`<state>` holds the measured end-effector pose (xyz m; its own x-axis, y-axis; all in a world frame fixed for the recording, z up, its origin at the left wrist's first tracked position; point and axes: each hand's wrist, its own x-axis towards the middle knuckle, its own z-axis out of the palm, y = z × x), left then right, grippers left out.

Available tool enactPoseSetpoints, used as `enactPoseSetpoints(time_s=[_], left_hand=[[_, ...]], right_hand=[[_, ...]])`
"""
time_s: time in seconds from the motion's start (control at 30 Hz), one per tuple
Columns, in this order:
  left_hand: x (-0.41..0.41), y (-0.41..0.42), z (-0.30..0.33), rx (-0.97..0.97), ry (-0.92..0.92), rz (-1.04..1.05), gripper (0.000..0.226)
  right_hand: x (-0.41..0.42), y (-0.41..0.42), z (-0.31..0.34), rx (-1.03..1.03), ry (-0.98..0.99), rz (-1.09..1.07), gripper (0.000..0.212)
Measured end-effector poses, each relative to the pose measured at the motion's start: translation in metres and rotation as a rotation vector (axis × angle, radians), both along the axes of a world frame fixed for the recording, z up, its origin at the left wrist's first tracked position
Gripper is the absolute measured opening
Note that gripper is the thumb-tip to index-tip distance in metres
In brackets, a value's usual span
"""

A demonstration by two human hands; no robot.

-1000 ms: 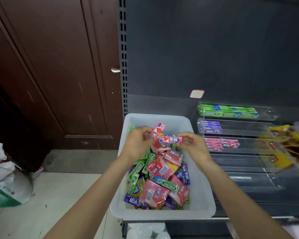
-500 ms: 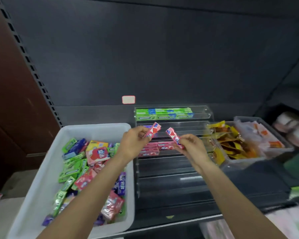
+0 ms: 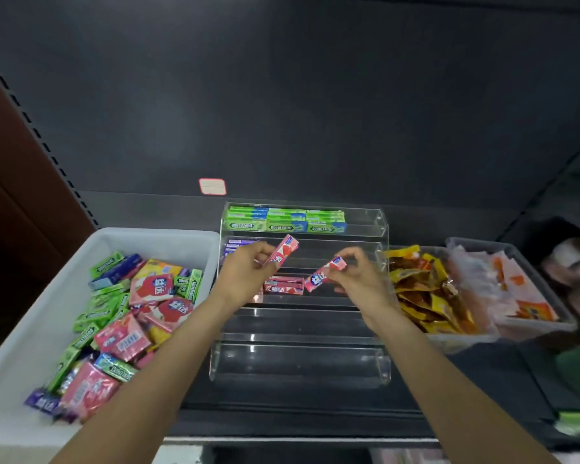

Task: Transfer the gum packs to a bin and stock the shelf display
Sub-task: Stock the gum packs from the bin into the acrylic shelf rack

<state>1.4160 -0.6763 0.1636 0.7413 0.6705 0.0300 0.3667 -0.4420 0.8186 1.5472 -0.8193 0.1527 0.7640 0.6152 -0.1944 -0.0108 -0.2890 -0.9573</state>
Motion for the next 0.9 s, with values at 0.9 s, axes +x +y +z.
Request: enactPoseSetpoints(time_s=[0.9], left_hand=[[-0.028, 0.011, -0.007, -0.084, 0.045, 0.059, 0.023]], right_hand=[[-0.019, 0.048, -0.052, -0.429, -0.733, 0.186, 0.007]])
